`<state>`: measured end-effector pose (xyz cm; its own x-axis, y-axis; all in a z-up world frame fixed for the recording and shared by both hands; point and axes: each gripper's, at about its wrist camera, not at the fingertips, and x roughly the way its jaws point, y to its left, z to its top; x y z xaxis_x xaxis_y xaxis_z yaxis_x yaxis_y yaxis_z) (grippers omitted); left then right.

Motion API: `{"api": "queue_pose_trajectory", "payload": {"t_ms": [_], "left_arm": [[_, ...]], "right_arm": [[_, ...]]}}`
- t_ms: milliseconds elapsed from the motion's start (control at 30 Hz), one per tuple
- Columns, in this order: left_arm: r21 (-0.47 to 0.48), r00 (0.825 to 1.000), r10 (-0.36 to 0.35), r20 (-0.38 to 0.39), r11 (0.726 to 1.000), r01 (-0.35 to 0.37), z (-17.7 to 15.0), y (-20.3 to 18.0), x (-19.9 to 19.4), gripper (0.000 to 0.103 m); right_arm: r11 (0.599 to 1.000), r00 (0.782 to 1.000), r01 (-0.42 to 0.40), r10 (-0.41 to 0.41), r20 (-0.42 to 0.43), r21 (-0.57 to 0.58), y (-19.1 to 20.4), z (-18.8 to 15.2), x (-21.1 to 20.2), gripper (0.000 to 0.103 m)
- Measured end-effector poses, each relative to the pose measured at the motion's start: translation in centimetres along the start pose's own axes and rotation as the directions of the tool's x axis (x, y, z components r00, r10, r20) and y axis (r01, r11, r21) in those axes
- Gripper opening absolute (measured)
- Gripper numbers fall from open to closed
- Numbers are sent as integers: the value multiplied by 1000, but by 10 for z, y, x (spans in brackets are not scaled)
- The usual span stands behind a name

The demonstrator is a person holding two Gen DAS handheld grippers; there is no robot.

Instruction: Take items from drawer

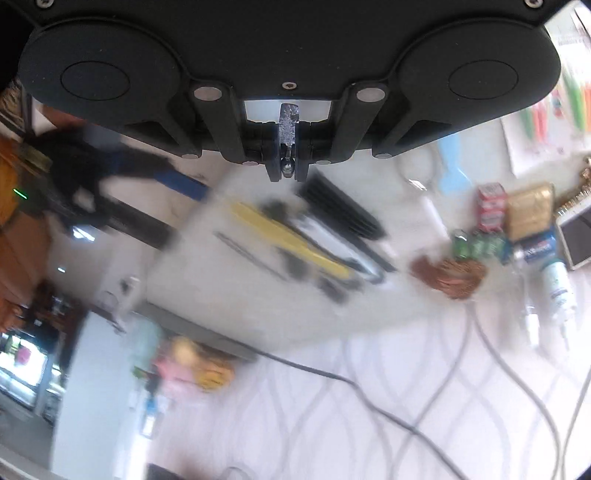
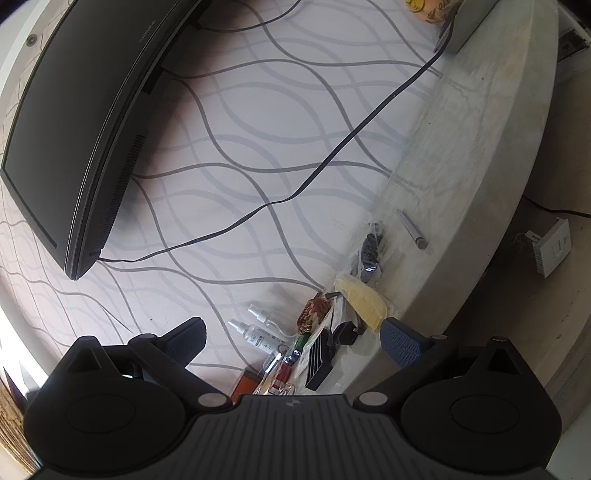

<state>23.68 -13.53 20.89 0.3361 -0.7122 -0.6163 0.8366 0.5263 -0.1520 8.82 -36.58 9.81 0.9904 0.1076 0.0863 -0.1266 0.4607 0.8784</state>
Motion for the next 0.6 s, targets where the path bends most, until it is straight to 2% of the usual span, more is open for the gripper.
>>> {"api": "queue_pose_trajectory", "payload": {"t_ms": [67, 133, 300, 400, 533, 567, 600], "left_arm": [[-61, 1000, 9, -18, 998, -10, 9, 15, 20, 6], [-83, 999, 26, -26, 996, -28, 7, 21, 26, 6], [0, 991, 131, -12, 991, -131, 8, 14, 35, 8], [64, 972, 236, 14, 969, -237, 10, 10, 38, 15], [96, 937, 349, 33, 932, -350, 10, 9, 32, 16], [97, 929, 370, 27, 924, -371, 9, 11, 31, 16], [84, 930, 367, 21, 926, -367, 9, 14, 29, 16]], "right_arm": [[1000, 1000, -4, 4, 1, -4, 0, 0, -1, 103], [1000, 1000, -5, 5, 0, -4, 0, 0, -2, 103], [1000, 1000, -13, 13, -10, 10, -2, 1, -1, 103], [1000, 1000, -16, 16, -13, 23, -4, 1, 0, 103], [999, 1000, -19, 20, -13, 31, -5, 2, 0, 103], [999, 1000, -19, 20, -12, 31, -5, 2, 0, 103], [999, 1000, -19, 20, -12, 32, -5, 2, 0, 103]]}}
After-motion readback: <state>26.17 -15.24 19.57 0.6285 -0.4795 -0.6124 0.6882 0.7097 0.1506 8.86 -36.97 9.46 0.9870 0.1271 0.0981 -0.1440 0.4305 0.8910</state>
